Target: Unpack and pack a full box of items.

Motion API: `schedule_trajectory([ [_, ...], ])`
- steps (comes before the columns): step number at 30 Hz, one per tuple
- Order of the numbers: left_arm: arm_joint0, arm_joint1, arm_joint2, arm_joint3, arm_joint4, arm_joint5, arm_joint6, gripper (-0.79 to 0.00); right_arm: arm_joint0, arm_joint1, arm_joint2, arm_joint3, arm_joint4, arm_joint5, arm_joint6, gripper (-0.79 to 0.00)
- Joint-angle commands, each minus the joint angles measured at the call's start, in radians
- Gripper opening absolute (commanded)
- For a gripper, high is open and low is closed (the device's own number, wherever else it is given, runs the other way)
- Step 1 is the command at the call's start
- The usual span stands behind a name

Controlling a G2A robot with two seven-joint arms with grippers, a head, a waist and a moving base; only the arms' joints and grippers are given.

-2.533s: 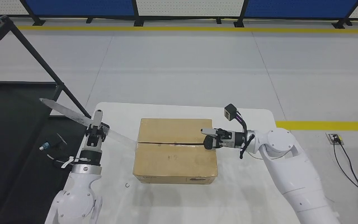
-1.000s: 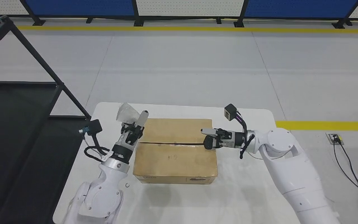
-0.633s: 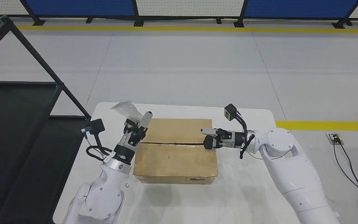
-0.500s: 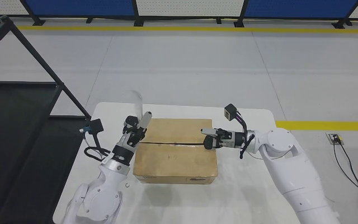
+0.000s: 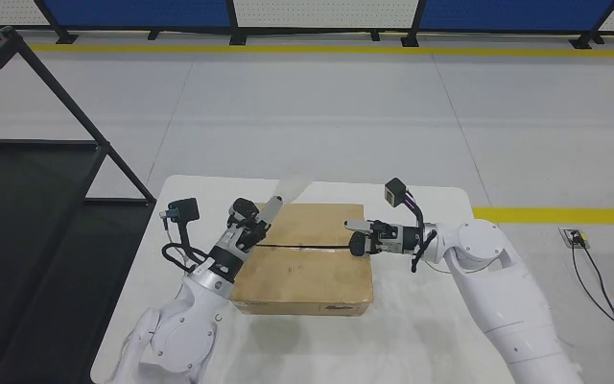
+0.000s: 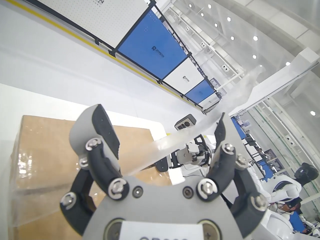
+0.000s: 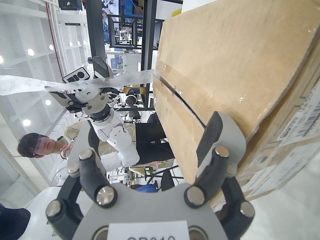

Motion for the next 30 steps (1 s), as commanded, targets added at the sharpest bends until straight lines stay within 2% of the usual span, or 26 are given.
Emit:
schedule_trajectory([
  [1, -0.003, -0.002, 0.012, 0.004, 0.011, 0.001, 0.003, 0.000, 0.000, 0.000, 0.000, 0.000, 0.000, 0.000, 0.000, 0.000],
  [17, -0.044, -0.018, 0.093, 0.043, 0.054, 0.023, 0.005, 0.000, 0.000, 0.000, 0.000, 0.000, 0.000, 0.000, 0.000, 0.000],
  [30, -0.064, -0.030, 0.125, 0.090, 0.073, 0.040, 0.013, 0.000, 0.000, 0.000, 0.000, 0.000, 0.000, 0.000, 0.000, 0.000],
])
